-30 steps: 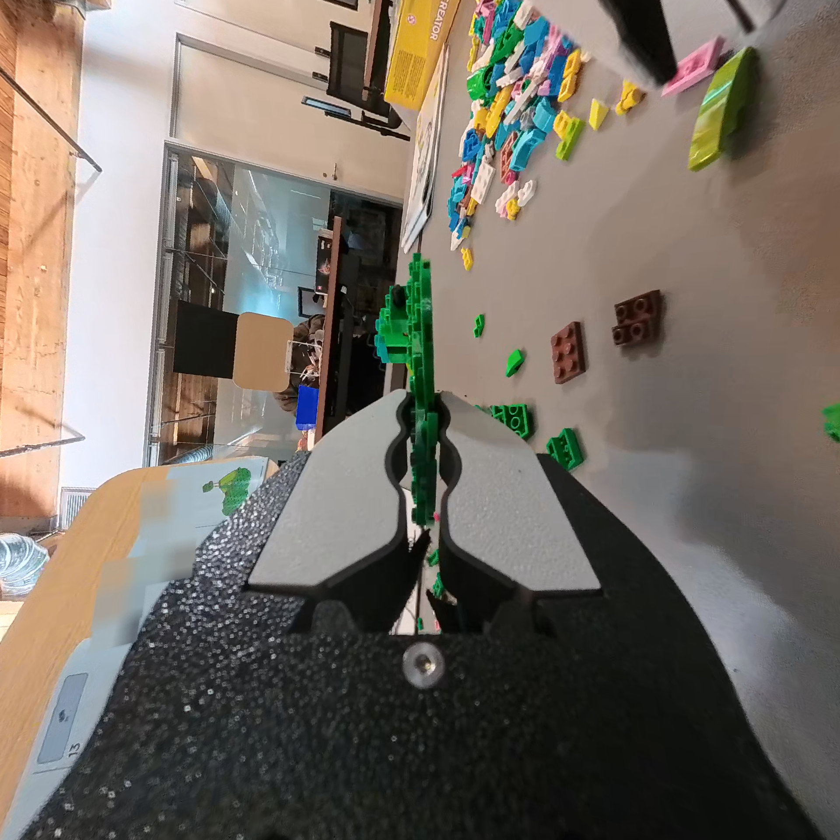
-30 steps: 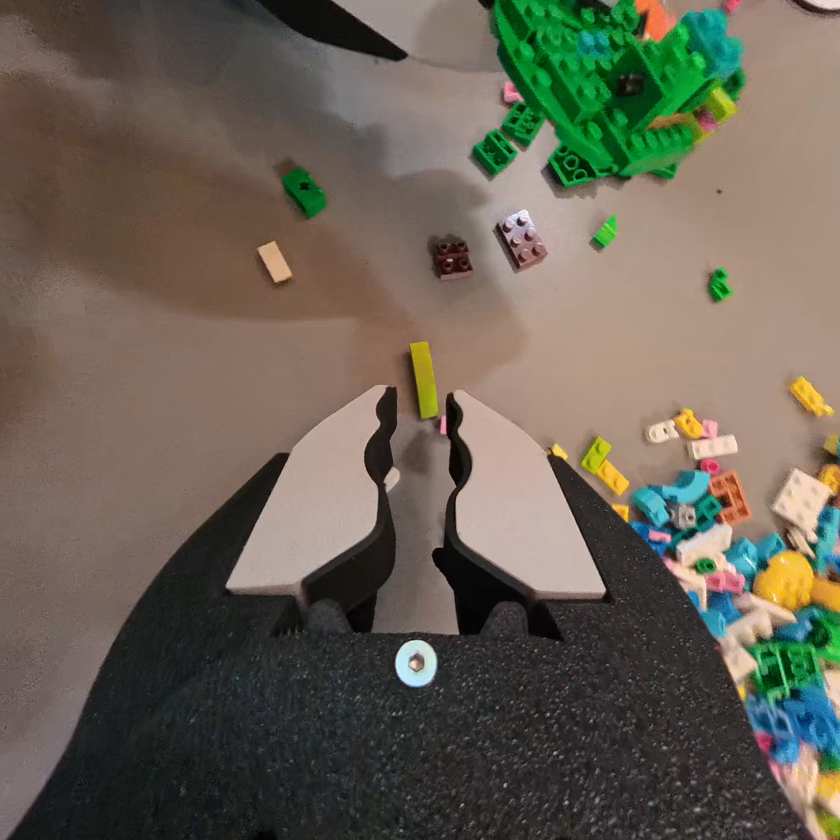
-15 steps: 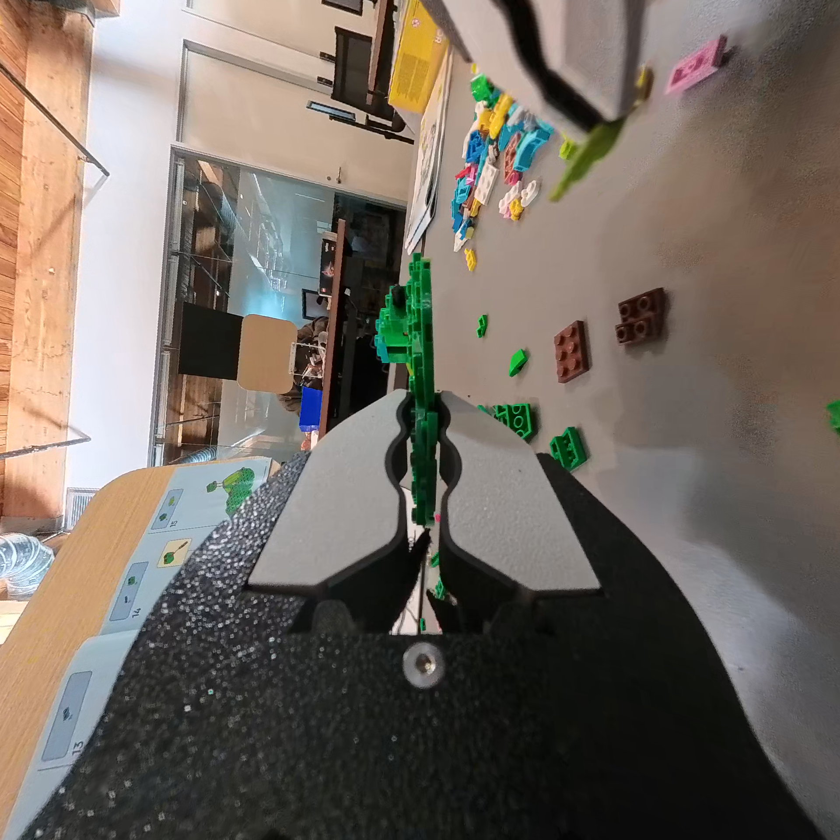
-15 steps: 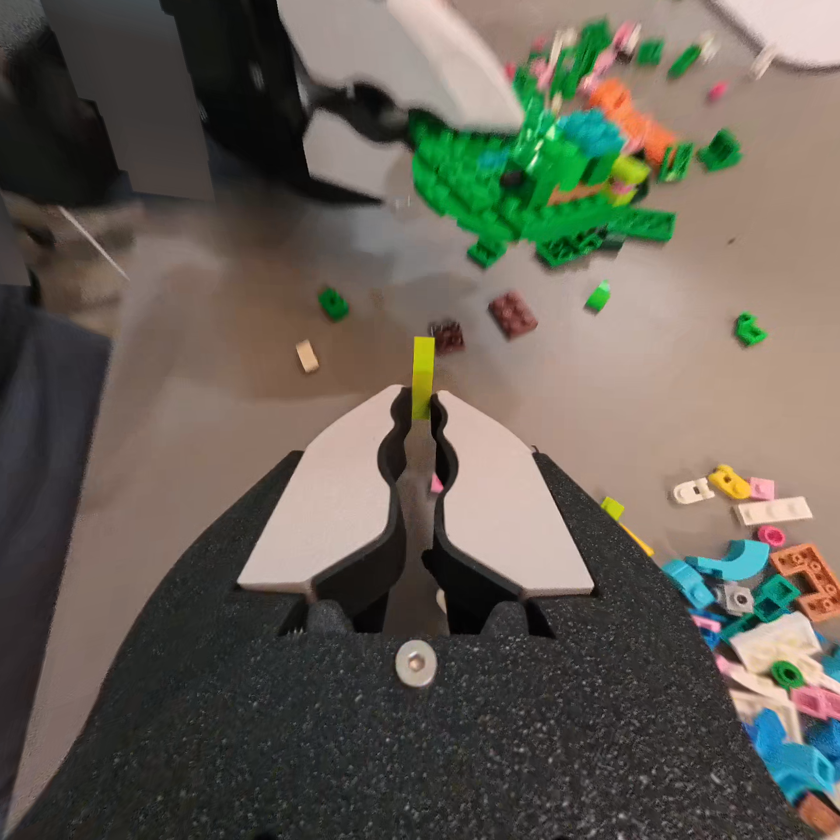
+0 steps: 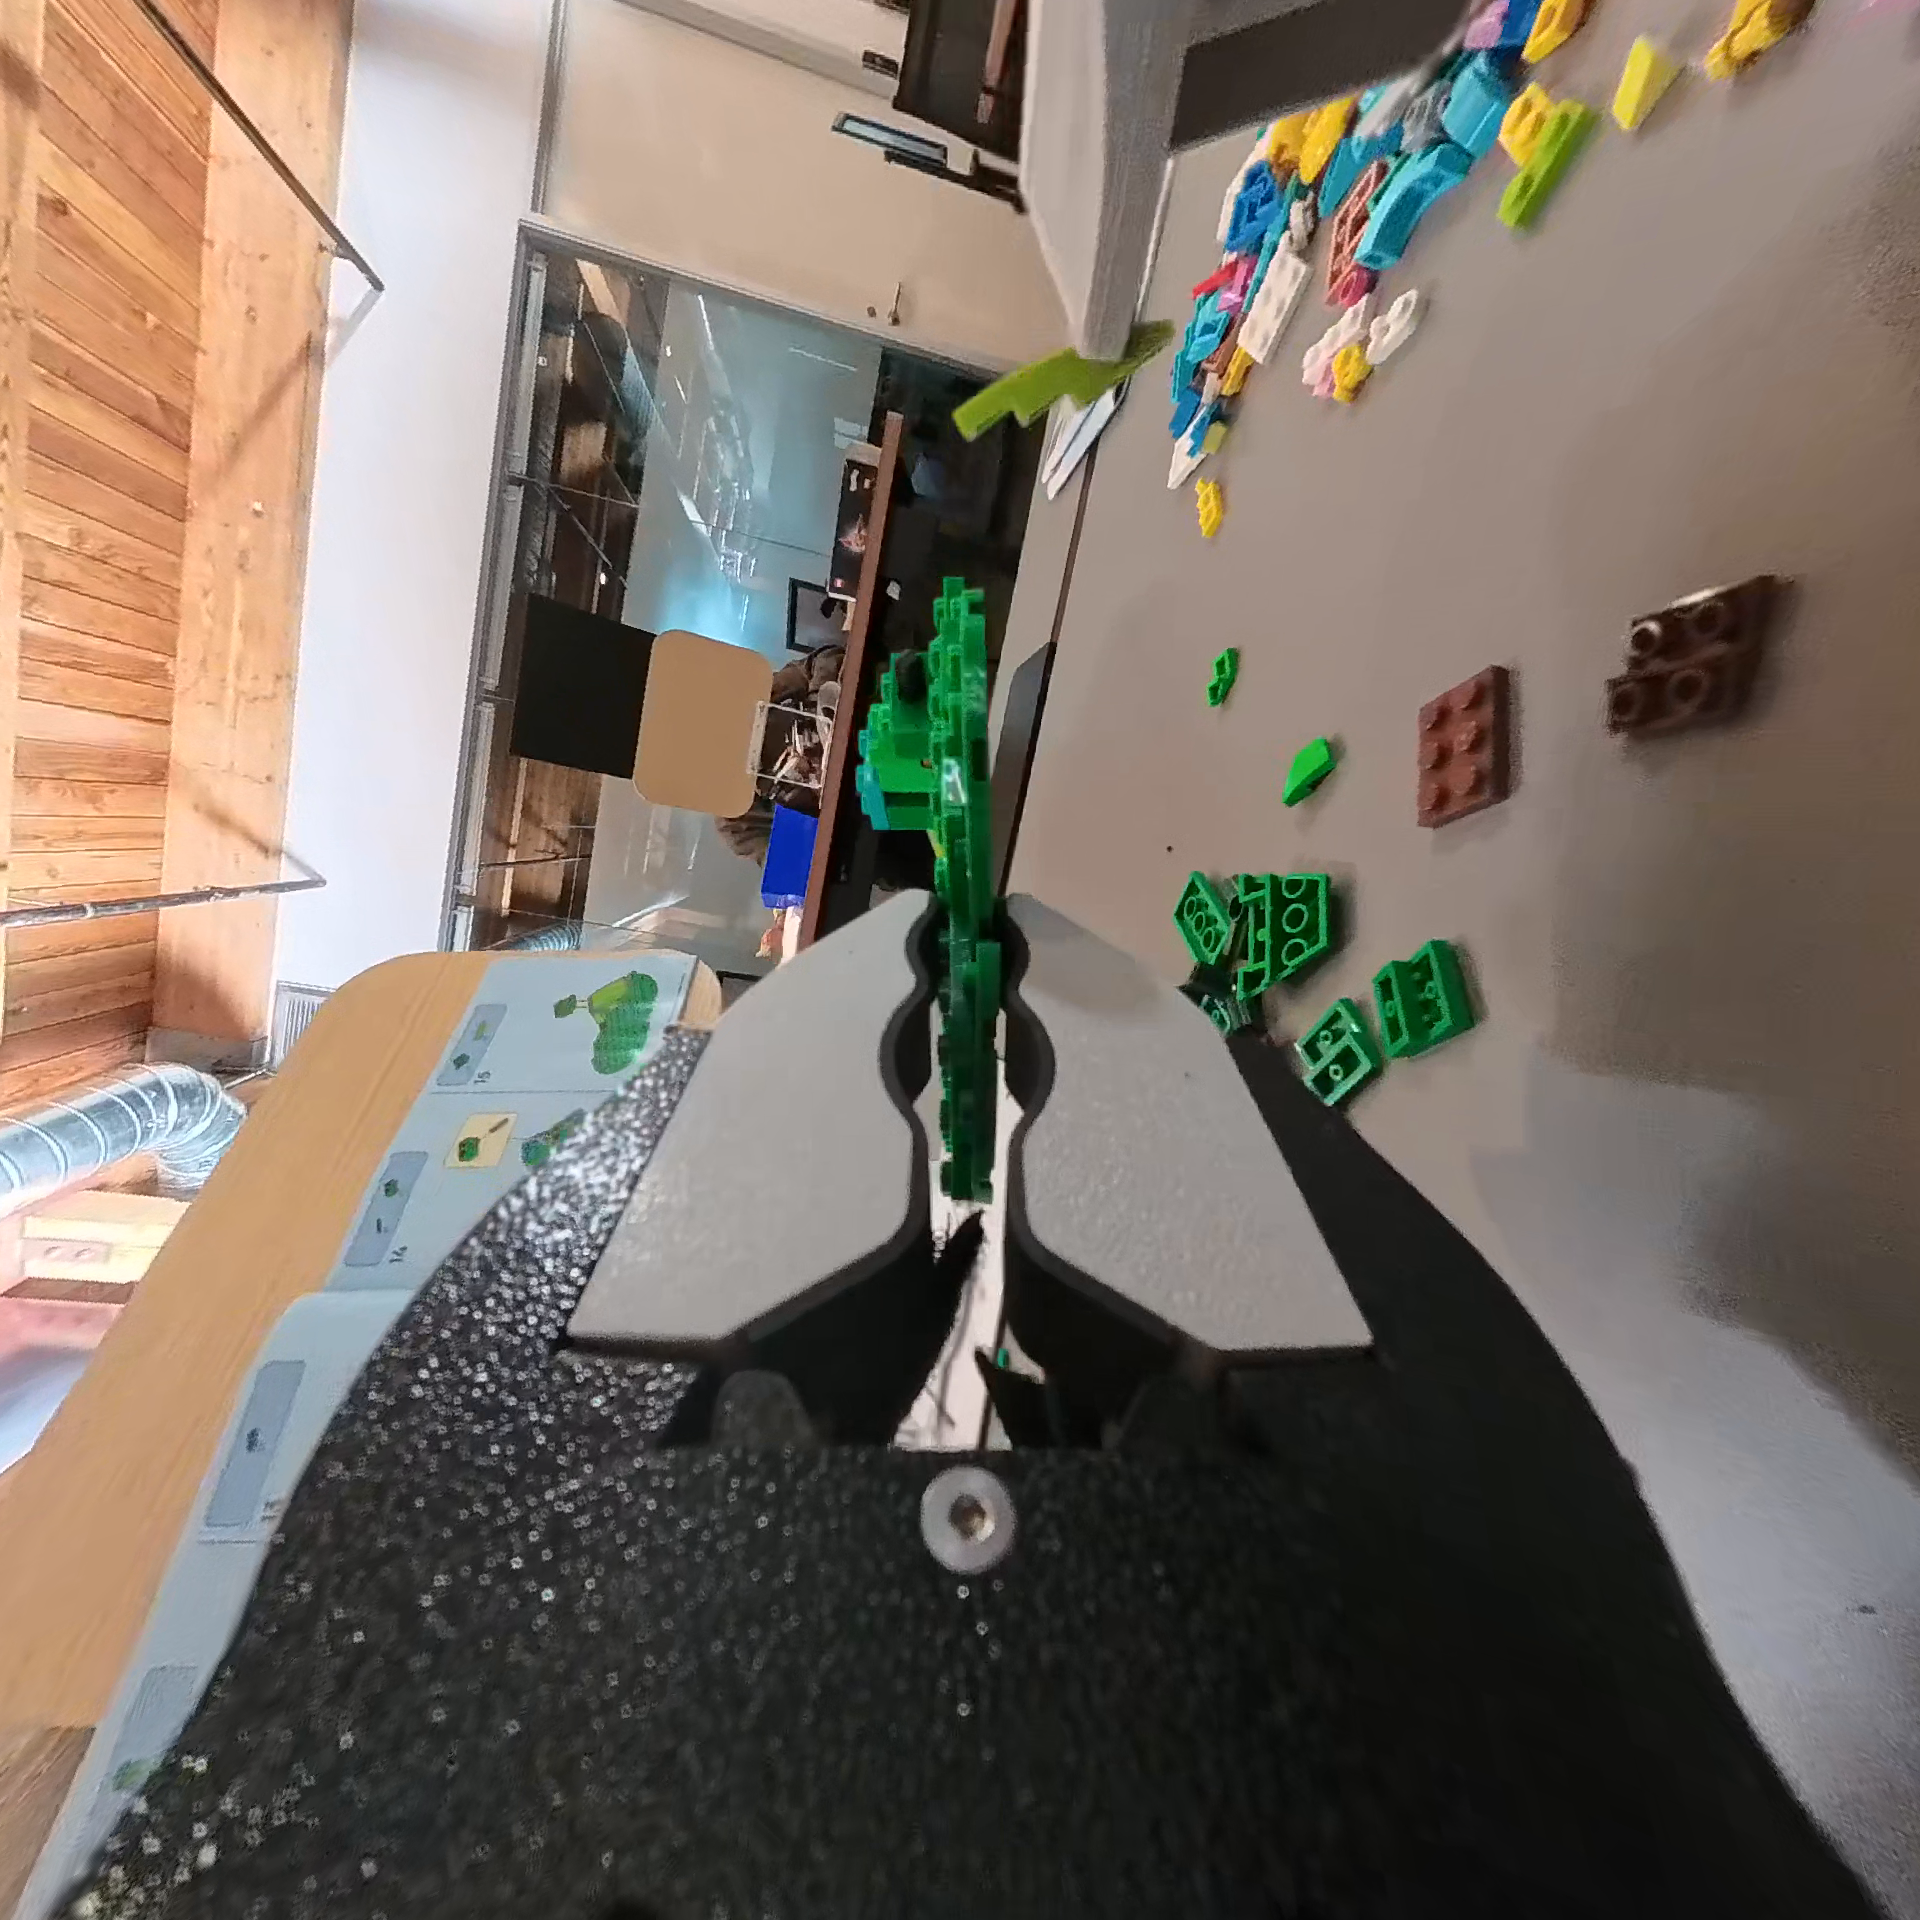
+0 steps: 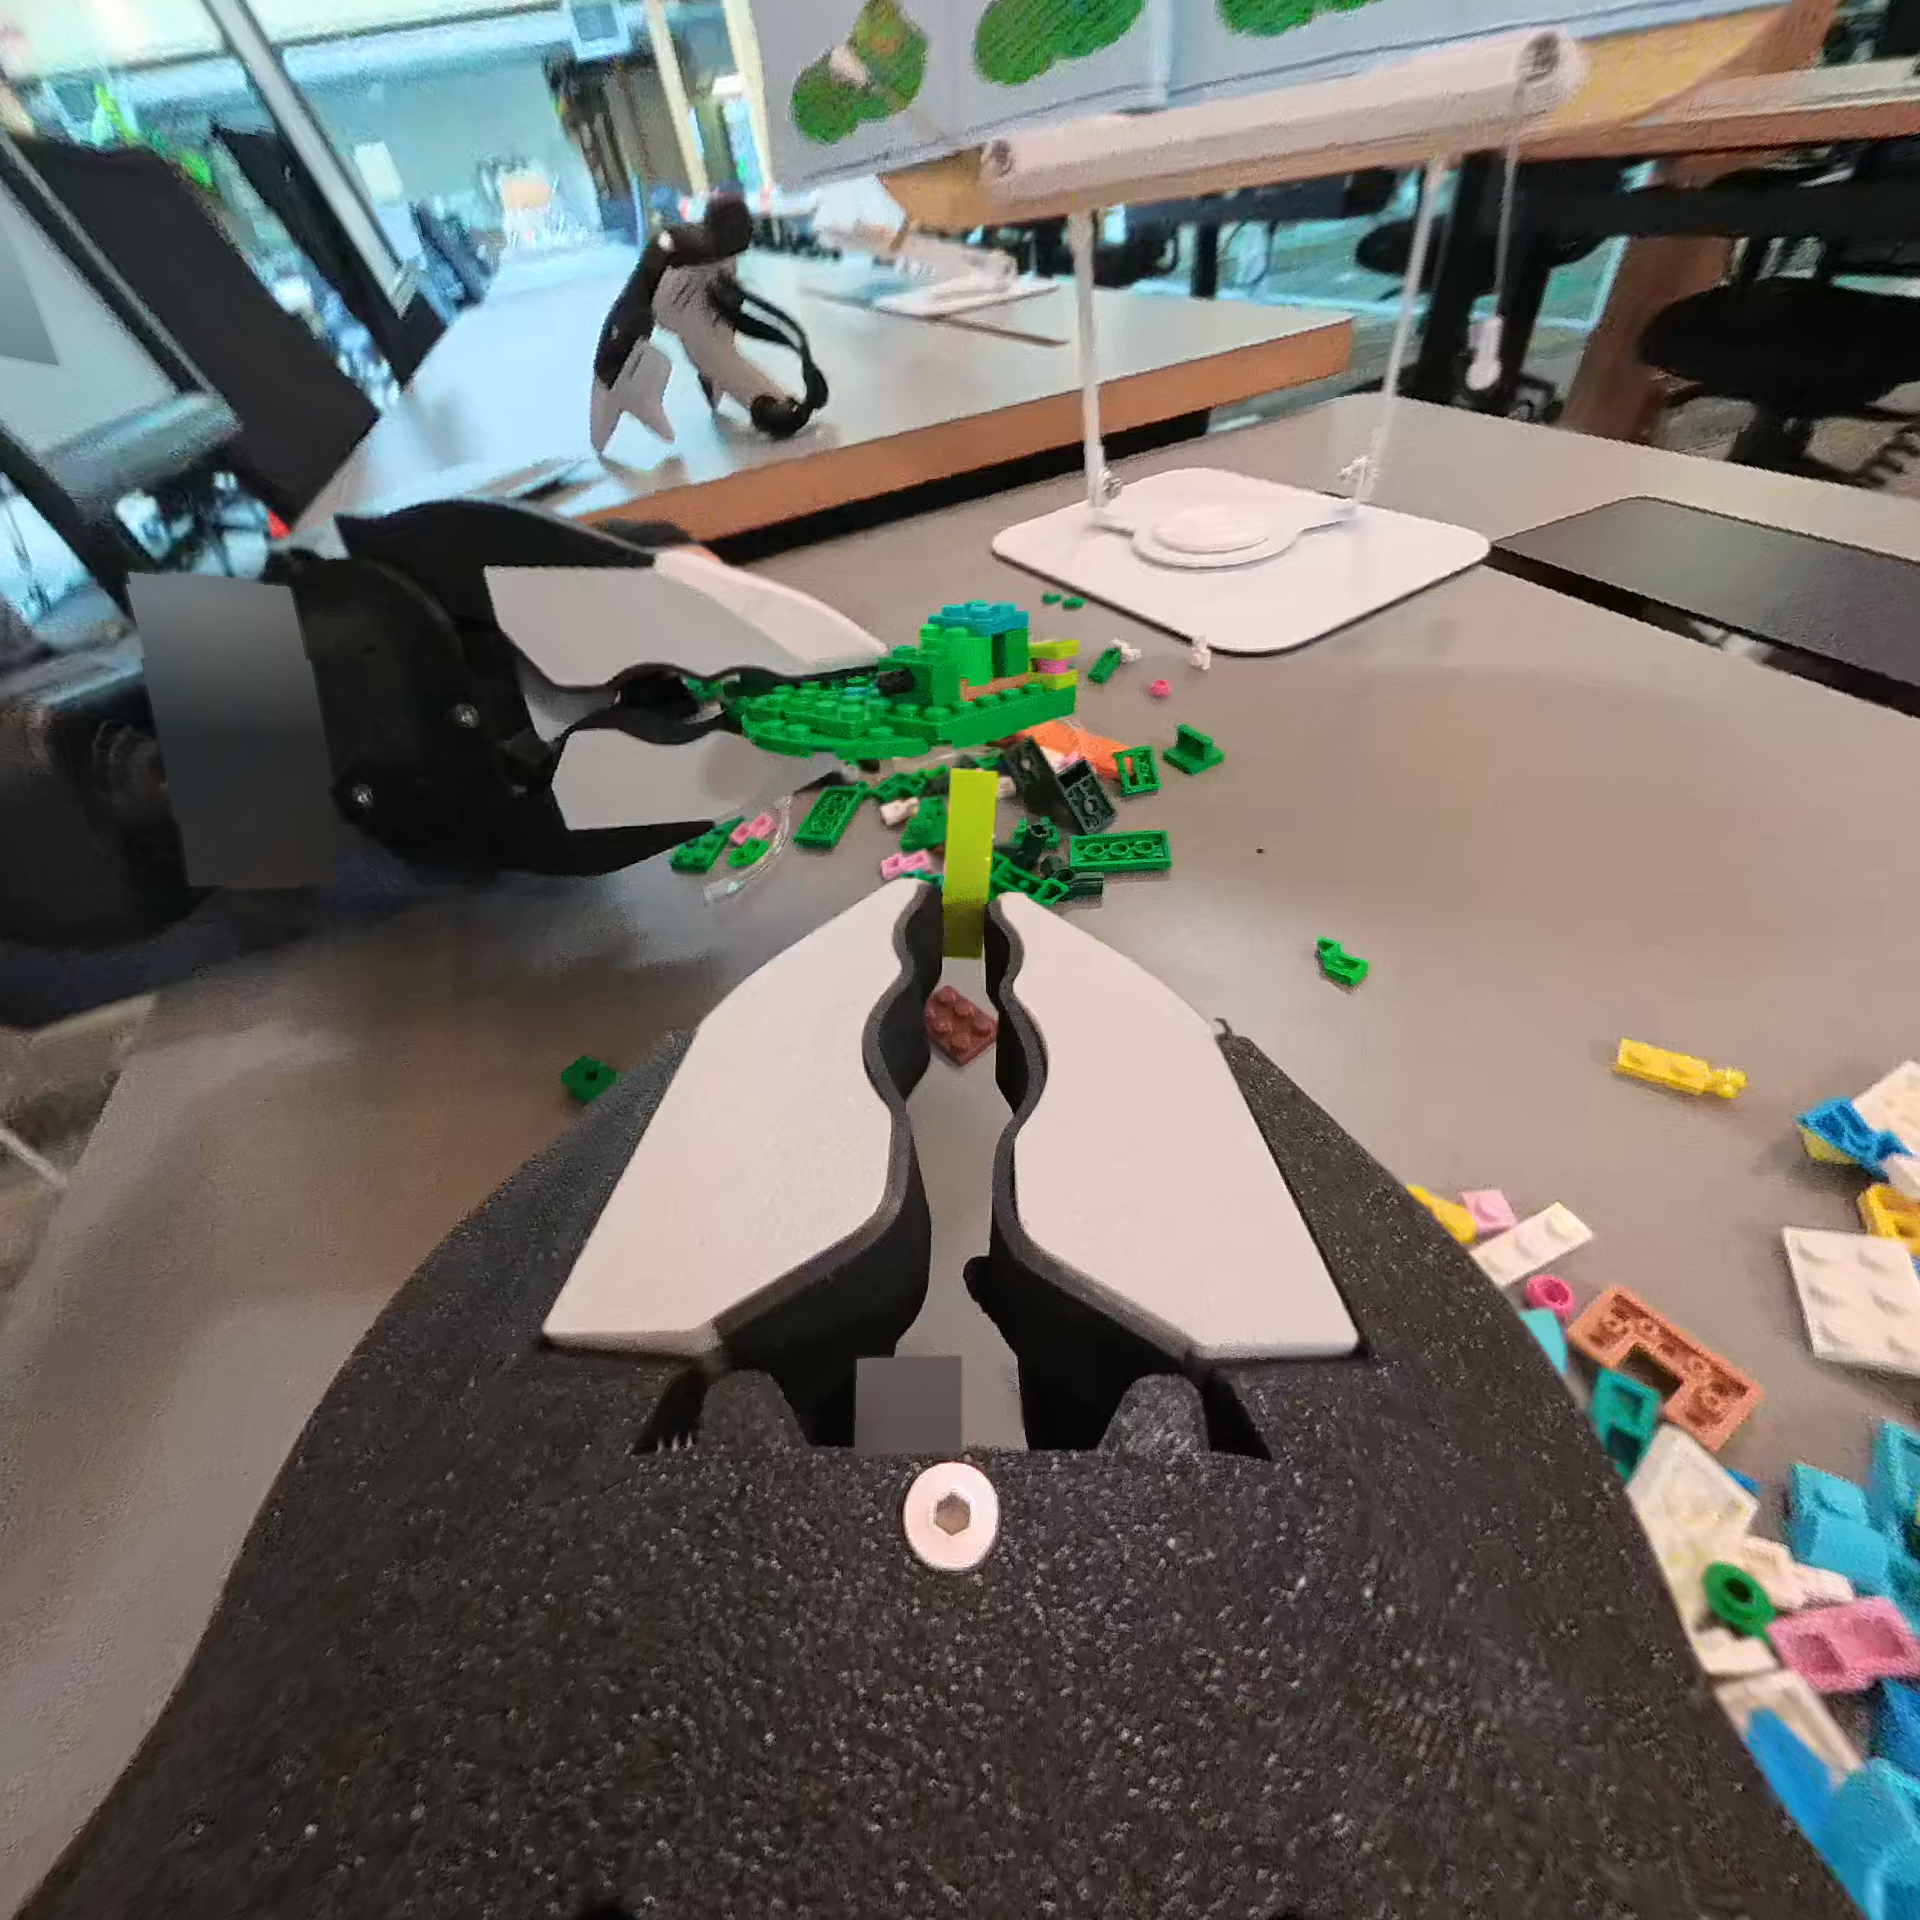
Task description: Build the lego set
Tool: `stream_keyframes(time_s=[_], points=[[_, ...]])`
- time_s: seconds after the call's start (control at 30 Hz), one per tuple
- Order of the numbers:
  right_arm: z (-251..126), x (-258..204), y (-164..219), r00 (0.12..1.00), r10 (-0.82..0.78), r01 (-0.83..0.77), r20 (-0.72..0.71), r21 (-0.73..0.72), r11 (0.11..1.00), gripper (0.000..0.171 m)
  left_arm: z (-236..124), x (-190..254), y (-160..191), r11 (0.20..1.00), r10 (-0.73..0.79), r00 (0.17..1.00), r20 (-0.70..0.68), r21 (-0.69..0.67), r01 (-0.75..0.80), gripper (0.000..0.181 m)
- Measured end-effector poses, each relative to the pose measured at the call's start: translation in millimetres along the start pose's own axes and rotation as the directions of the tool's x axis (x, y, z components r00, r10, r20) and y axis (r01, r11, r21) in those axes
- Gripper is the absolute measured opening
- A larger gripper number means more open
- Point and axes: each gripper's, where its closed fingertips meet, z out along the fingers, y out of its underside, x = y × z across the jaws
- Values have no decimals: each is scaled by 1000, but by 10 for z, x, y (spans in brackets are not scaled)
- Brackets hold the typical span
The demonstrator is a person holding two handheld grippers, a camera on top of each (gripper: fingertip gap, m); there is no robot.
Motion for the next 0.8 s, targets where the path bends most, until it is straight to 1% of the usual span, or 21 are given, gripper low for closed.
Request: stream_keyframes(time_s=[0.07, 0.17, 0.3, 0.63, 0.8], points=[[-13, 50, 12, 999, 42, -41, -29, 26, 999, 7, 9, 24, 30, 1000, -8, 1000, -15, -6, 8, 8], [-42, 153, 1, 994, 47, -43, -102, 44, 998, 7, 16, 50, 49, 1000, -15, 999, -29, -11, 15, 8], [-79, 225, 20, 981, -10, 12, -192, 13, 1000, 7, 6, 61, 59, 1000, -12, 999, -38, -14, 11, 8], [-114, 121, -112, 967, -102, 93, -235, -51, 994, 7, -52, 7, 0, 1000, -10, 1000, -26, 8, 10, 7], [-133, 67, -192, 954, -147, 130, -262, -80, 988, 7, -74, -2, -79, 997, 82, 997, 6, 12, -82, 8]])
